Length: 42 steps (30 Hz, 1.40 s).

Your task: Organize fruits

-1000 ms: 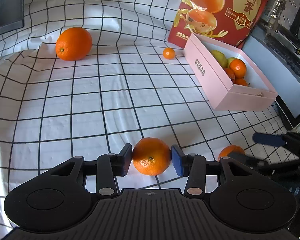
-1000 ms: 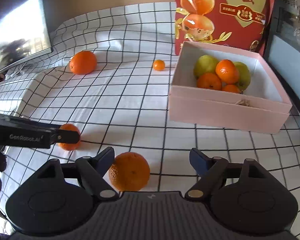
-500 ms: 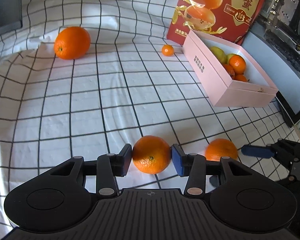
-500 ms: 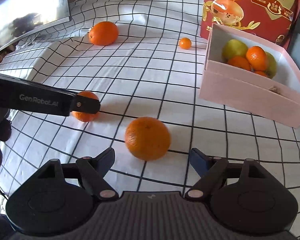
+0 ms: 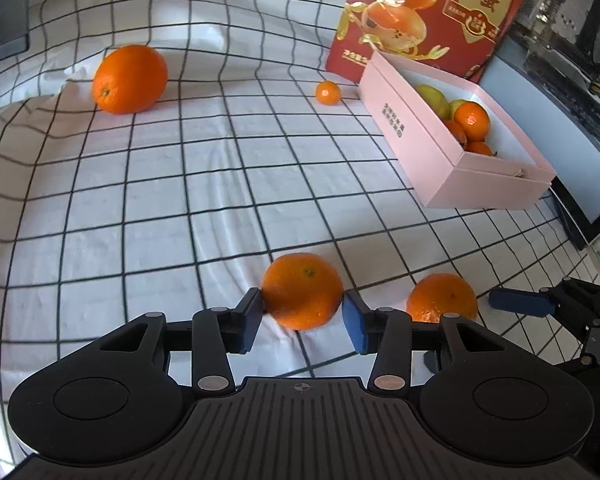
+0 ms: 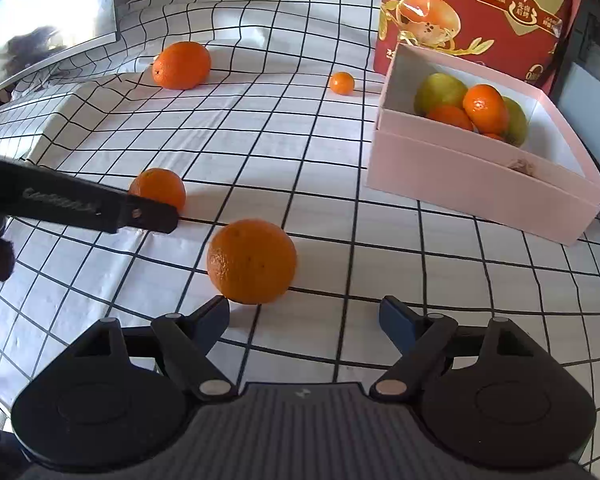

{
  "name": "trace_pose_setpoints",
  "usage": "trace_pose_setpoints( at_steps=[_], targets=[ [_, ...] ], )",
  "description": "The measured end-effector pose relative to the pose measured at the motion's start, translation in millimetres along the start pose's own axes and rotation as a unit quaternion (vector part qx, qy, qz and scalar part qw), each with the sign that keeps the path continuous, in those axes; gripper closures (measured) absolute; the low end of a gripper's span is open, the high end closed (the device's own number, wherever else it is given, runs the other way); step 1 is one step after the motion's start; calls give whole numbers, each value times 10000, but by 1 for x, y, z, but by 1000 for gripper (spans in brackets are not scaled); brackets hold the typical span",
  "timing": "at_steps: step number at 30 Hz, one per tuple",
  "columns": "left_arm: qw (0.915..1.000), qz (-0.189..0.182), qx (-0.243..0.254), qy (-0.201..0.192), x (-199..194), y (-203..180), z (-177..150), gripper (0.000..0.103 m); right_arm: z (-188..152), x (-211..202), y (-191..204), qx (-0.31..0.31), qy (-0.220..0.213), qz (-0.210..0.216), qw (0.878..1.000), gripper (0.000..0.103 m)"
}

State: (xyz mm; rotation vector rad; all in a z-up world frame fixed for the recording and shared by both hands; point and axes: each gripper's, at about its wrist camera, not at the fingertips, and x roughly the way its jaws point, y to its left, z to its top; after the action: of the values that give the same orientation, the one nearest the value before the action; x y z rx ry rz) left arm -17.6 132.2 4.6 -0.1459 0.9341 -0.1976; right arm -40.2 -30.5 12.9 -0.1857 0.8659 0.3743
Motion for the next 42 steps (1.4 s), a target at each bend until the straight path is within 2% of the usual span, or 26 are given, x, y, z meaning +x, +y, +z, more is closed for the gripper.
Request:
trace_pose_setpoints(
  at_steps=[7, 9, 12, 14, 15, 18, 25, 32, 36, 42],
  targets=[
    [9999, -38, 118, -12, 1, 0, 0, 54, 7, 4, 10, -63, -65, 195, 9998, 20],
    [9999, -50, 115, -5, 1, 1, 0, 54, 9, 6, 15, -141, -100, 250, 9995, 23],
    [9999, -3, 150, 4, 2, 0, 1, 54, 12, 8, 19, -236, -116, 275, 9993, 36],
    [9998, 35, 191, 13, 3, -2, 2, 54, 13, 7, 20, -266, -137, 254, 9992, 53],
    [9998, 53, 203, 21, 3, -2, 2, 54, 13, 6, 19, -263, -128, 288, 9992, 55],
    [9998, 59, 181, 27, 5, -3, 4, 54, 14, 2, 11, -128, -122, 344, 9993, 55],
    [9997, 16, 257, 46, 6, -3, 6, 54, 8, -11, -14, 117, -188, 74, 9997, 56],
    [9984, 246, 468, 203, 11, -13, 11, 54, 6, -27, -38, 217, -382, -349, 9984, 62],
    [9986, 346, 330, 225, 12, -14, 12, 54, 7, -29, -50, 286, -365, -452, 9979, 62],
    [9987, 339, 283, 246, 12, -13, 13, 54, -3, -23, -55, 658, -170, -98, 9976, 62]
  ],
)
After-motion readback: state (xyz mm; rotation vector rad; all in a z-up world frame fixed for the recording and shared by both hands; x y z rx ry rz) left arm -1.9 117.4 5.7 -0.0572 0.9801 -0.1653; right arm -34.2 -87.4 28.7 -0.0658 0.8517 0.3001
